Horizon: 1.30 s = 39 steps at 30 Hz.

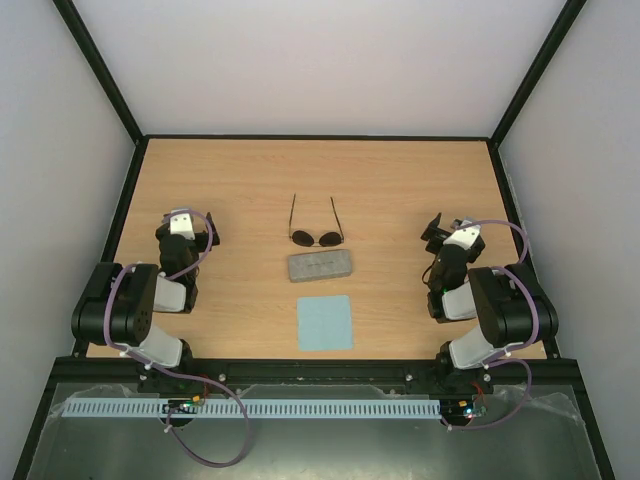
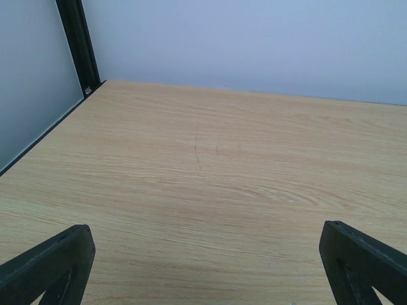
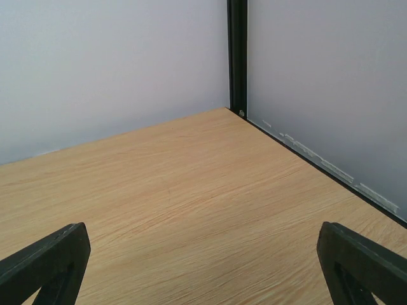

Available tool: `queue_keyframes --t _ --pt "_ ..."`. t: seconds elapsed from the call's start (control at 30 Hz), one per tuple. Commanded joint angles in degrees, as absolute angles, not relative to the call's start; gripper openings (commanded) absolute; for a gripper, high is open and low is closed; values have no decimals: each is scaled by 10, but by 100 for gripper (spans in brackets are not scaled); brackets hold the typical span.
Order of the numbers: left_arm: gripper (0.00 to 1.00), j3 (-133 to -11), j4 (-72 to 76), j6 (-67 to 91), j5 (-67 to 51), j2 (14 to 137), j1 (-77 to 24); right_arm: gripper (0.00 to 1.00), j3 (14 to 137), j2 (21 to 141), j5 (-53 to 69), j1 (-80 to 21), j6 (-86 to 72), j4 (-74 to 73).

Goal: Organize the sunglasses
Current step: Adjust the sunglasses case at the center of the board.

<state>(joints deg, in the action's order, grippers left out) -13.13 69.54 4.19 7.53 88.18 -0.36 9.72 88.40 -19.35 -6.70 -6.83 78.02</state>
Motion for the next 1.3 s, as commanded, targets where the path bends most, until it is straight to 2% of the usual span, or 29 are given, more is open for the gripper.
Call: queue_keyframes --t 0.0,0.9,1.07,1.13,1.27 --pt "99 -136 724 37 75 879 -5 99 105 880 -197 -64 -72 782" --pt "99 -133 727 38 78 878 -4 98 105 879 -196 -63 -73 781" --pt "99 -99 733 54 115 815 -5 99 58 837 -226 -63 -82 840" --pt "100 -96 693 51 112 776 -10 99 55 763 -223 -64 -84 773" --pt "99 -129 540 76 103 658 -19 99 134 617 -196 -64 -127 515"
